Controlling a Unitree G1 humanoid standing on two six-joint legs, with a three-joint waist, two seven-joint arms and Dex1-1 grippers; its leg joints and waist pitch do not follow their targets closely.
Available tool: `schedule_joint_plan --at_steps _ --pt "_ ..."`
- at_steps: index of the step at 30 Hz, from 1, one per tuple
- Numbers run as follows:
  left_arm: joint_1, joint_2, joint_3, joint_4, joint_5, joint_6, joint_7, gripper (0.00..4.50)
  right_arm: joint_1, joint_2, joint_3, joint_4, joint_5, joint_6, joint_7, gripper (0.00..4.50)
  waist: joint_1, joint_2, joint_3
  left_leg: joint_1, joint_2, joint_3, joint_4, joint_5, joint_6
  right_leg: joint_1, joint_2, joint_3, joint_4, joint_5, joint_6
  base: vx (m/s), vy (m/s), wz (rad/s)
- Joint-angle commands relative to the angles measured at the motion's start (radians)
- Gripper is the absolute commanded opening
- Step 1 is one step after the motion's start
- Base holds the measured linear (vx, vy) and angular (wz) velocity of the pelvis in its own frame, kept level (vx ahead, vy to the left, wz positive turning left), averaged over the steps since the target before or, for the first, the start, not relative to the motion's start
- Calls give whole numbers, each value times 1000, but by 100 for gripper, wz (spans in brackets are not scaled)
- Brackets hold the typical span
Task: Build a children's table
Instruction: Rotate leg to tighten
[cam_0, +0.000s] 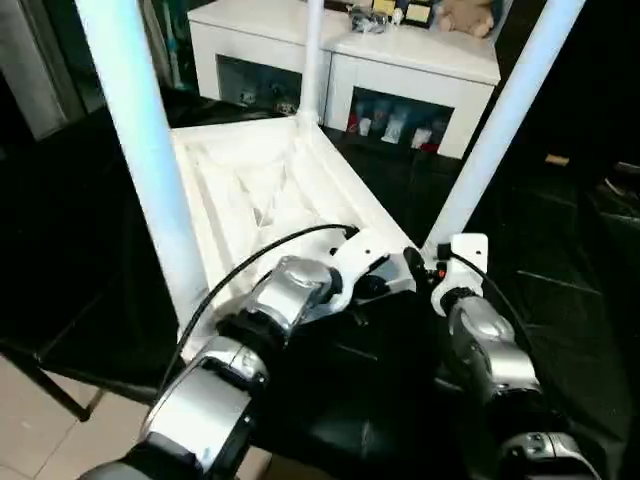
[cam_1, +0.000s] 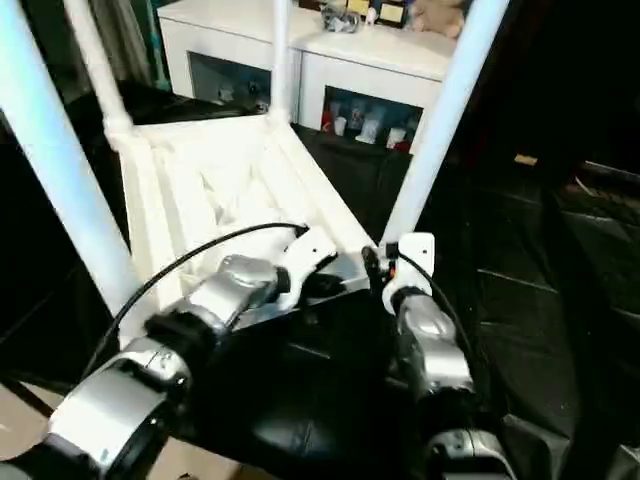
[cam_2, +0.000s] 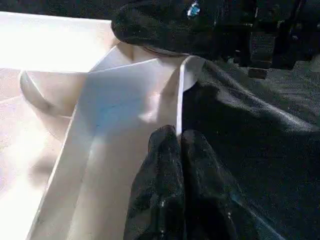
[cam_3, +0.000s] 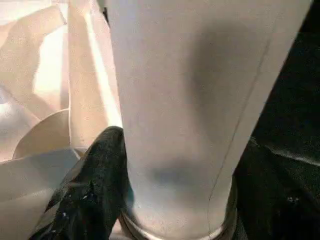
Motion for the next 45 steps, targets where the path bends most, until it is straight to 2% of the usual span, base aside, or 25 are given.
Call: schedule_joint_plan --at_steps 1,3,4,5,7,8,9,10,11,12,15,16,19,20,21,27,34,36,39,40,45 --pt "7 -7 -17 58 22 12 37 0 23 32 56 -28 10 -6 97 335 -4 -3 -42 20 15 -13 -81 -379 4 19 -31 11 -84 -270 -148 0 0 0" --pt "9 11 -20 57 26 13 3 0 30 4 65 -59 23 -7 164 356 -4 -3 -40 15 15 -14 -84 -380 9 22 -31 10 -85 -286 -141 0 0 0" --pt "11 21 -22 57 27 11 -23 0 34 -14 65 -73 41 0 207 356 -4 -9 -40 18 16 -15 -84 -390 16 20 -33 9 -88 -318 -138 0 0 0" --pt "13 26 -23 52 27 10 -35 0 35 -22 66 -80 47 6 225 377 -6 -9 -39 15 16 -15 -84 -391 17 21 -33 9 -88 -322 -139 0 0 0" --pt "17 36 -26 43 26 6 -63 0 39 -41 70 -95 62 21 268 387 -13 -9 -39 13 17 -16 -85 -391 17 20 -33 8 -90 -336 -141 0 0 0" --pt "26 58 -32 24 22 -7 -115 0 53 -89 85 -125 70 42 354 395 -14 -13 -37 13 17 -16 -85 -392 19 20 -32 8 -92 -343 -141 0 0 0" --pt "27 63 -33 20 20 -11 -126 0 56 -99 88 -131 71 46 372 406 -14 -15 -38 11 15 -16 -84 -385 25 23 -33 8 -92 -344 -140 0 0 0" --pt "32 74 -37 11 17 -22 -156 0 64 -124 96 -141 69 49 412 406 -11 -11 -39 12 18 -14 -82 -372 31 19 -34 10 -91 -327 -146 0 0 0" --pt "45 94 -46 -13 13 -38 -207 0 74 -161 106 -147 54 40 459 406 -11 -14 -40 8 20 -15 -83 -348 37 26 -34 10 -85 -288 -159 0 0 0" --pt "52 104 -52 -27 10 -47 -235 0 79 -179 111 -149 45 33 483 406 -10 -14 -39 6 20 -13 -81 -328 42 27 -33 10 -82 -256 -169 0 0 0" --pt "83 141 -69 -94 -5 -41 -330 0 105 -241 131 -182 60 34 605 406 -8 -14 -40 11 23 -10 -78 -316 55 26 -34 10 -78 -215 -196 0 0 0" --pt "116 175 -91 -162 -18 -45 -419 0 120 -272 147 -205 67 38 663 406 -6 -14 -42 12 24 -9 -77 -297 64 26 -33 11 -73 -175 -214 0 0 0" --pt "134 191 -100 -197 -23 -53 -460 0 127 -287 156 -213 65 35 682 406 -6 -12 -41 12 25 -7 -77 -283 73 26 -31 11 -69 -142 -232 0 0 0" --pt "147 202 -102 -228 -34 -39 -489 0 135 -296 163 -223 75 43 711 406 -3 -12 -41 18 26 -5 -75 -288 71 22 -29 12 -69 -140 -238 0 0 0" --pt "167 220 -108 -269 -48 -33 -530 0 145 -306 172 -235 85 48 747 406 3 -15 -41 15 28 -7 -77 -286 71 28 -33 11 -66 -137 -240 0 0 0" --pt "204 255 -110 -345 -67 -16 -580 0 168 -322 182 -265 100 57 811 406 9 -13 -38 19 29 -6 -81 -313 46 24 -34 13 -68 -179 -225 0 0 0" --pt "236 286 -104 -426 -91 14 -632 0 183 -335 165 -291 143 80 862 406 9 -14 -39 18 27 -5 -79 -290 49 24 -31 14 -66 -161 -222 0 0 0" --pt "244 290 -101 -442 -103 26 -644 0 184 -334 153 -294 157 87 873 381 9 -13 -39 19 27 -5 -79 -285 50 24 -31 14 -64 -153 -226 0 0 0" --pt "249 294 -102 -455 -102 33 -645 0 187 -334 148 -300 172 98 884 381 9 -13 -39 19 27 -4 -78 -276 53 25 -31 14 -64 -142 -231 0 0 0" --pt "252 295 -102 -460 -102 36 -645 0 189 -335 147 -304 177 102 888 350 9 -13 -40 19 26 -4 -77 -272 53 26 -31 13 -62 -138 -232 0 0 0" --pt "261 301 -105 -481 -99 50 -643 0 207 -341 161 -308 174 105 903 320 10 -14 -41 18 26 -3 -74 -247 62 28 -31 13 -59 -113 -237 0 0 0"
